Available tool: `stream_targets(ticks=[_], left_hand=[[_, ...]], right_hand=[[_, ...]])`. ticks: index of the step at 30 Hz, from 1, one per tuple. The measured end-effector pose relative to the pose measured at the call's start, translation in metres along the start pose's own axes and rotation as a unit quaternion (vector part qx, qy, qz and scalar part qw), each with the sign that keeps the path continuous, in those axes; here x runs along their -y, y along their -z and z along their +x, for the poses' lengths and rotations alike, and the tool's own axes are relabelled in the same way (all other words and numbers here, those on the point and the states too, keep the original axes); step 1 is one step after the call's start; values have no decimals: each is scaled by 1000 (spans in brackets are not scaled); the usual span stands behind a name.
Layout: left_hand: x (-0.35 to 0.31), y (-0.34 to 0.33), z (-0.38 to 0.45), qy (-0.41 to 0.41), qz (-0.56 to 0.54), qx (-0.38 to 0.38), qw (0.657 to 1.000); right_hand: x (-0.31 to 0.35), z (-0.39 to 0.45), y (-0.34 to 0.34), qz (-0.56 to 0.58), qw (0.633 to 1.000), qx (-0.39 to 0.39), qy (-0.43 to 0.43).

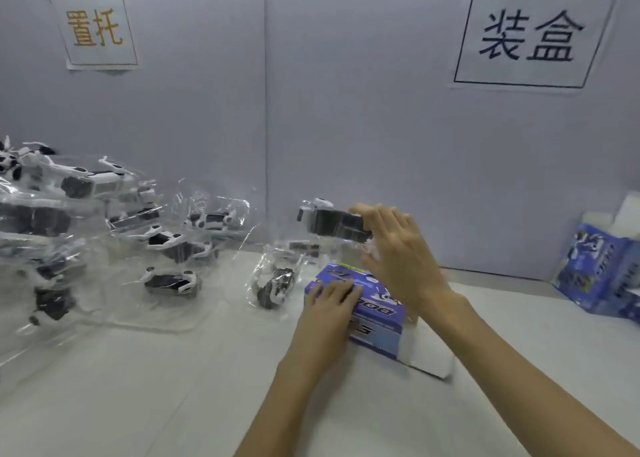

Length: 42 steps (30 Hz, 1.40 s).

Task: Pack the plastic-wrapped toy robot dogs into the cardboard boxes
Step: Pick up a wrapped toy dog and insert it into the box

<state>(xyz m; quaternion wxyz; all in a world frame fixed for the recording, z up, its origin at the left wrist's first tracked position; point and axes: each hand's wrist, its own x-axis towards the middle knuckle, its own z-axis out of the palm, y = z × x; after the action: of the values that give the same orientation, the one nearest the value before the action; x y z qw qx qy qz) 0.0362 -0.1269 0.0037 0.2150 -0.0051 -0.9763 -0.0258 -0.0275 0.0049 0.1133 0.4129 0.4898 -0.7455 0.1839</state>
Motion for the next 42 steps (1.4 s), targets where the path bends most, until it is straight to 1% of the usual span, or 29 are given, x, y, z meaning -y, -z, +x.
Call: stream_targets(ticks=[2, 3, 4, 5, 7, 9, 11, 13, 15, 17, 19, 20, 22, 24, 26, 28, 30, 31, 32, 33, 34, 35, 36, 37, 38, 39, 41, 42], left_hand=[[3, -1, -1, 27, 12, 50, 998], [0, -2, 0, 38, 11, 61, 997], [-5, -3, 0, 59, 4, 68, 996], [-10, -6, 0, 75, 6, 67, 995], [-23, -12, 3, 79, 26, 39, 996], [-36, -20, 5, 48, 40, 15, 998], [-45, -28, 6, 35, 33, 14, 999], [-45, -31, 7, 58, 23, 23, 998], [-35, -27, 7, 88, 26, 11, 996], [-18, -20, 2, 101, -8, 6, 995], [2, -16, -2, 98, -90, -3, 991], [11, -15, -4, 101, -147, -11, 984], [24, -11, -6, 118, -249, -46, 960], [29, -9, -6, 161, -334, -97, 924], [28, -4, -4, 214, -433, -142, 864], [22, -3, -2, 227, -500, -174, 817], [11, -1, -1, 214, -565, -168, 779], [8, 0, 0, 196, -596, -148, 764], [8, 1, -1, 161, -625, -117, 755], [10, 3, -3, 111, -640, -79, 757], [14, 4, -5, 61, -631, -39, 772], [17, 4, -7, 24, -601, -8, 799], [19, 4, -8, 1, -558, 2, 830], [19, 4, -8, -3, -499, -19, 866], [18, 5, -7, 6, -436, -59, 898], [16, 6, -5, 17, -378, -106, 920], [21, 6, -4, 12, -286, -170, 943], [26, 7, -5, -2, -266, -179, 947]], right_hand=[[-33, -35, 11, -17, 999, 1, -46], [-42, -51, 16, -13, 997, 2, -81], [-48, -65, 16, -15, 995, 7, -94], [-52, -78, 13, -21, 995, 13, -97], [-55, -103, 7, -48, 995, 17, -88], [-56, -126, 2, -52, 992, 20, -110], [-56, -139, -1, -51, 988, 14, -148], [-64, -144, -1, -53, 984, -1, -167], [-71, -146, 1, -66, 983, -15, -172], [-72, -147, 4, -59, 979, -13, -195], [-77, -151, 3, -39, 974, 13, -223], [-78, -154, 3, -18, 970, 31, -241], [-84, -158, 1, 29, 959, 73, -272], [-91, -163, 0, 65, 952, 93, -283], [-93, -168, -2, 118, 944, 72, -299], [-95, -171, -3, 148, 935, 52, -317], [-96, -172, -3, 155, 932, 55, -323], [-96, -173, -2, 159, 930, 62, -325], [-95, -173, -2, 163, 928, 66, -328], [-95, -173, -2, 166, 927, 65, -331], [-96, -173, -2, 168, 925, 58, -335], [-96, -173, -3, 170, 924, 47, -339], [-97, -173, -3, 175, 923, 37, -341], [-98, -174, -3, 183, 922, 36, -340], [-99, -175, -4, 191, 920, 42, -339], [-100, -176, -4, 198, 917, 52, -341], [-105, -177, -3, 209, 912, 51, -350], [-108, -176, -2, 213, 910, 31, -354]])
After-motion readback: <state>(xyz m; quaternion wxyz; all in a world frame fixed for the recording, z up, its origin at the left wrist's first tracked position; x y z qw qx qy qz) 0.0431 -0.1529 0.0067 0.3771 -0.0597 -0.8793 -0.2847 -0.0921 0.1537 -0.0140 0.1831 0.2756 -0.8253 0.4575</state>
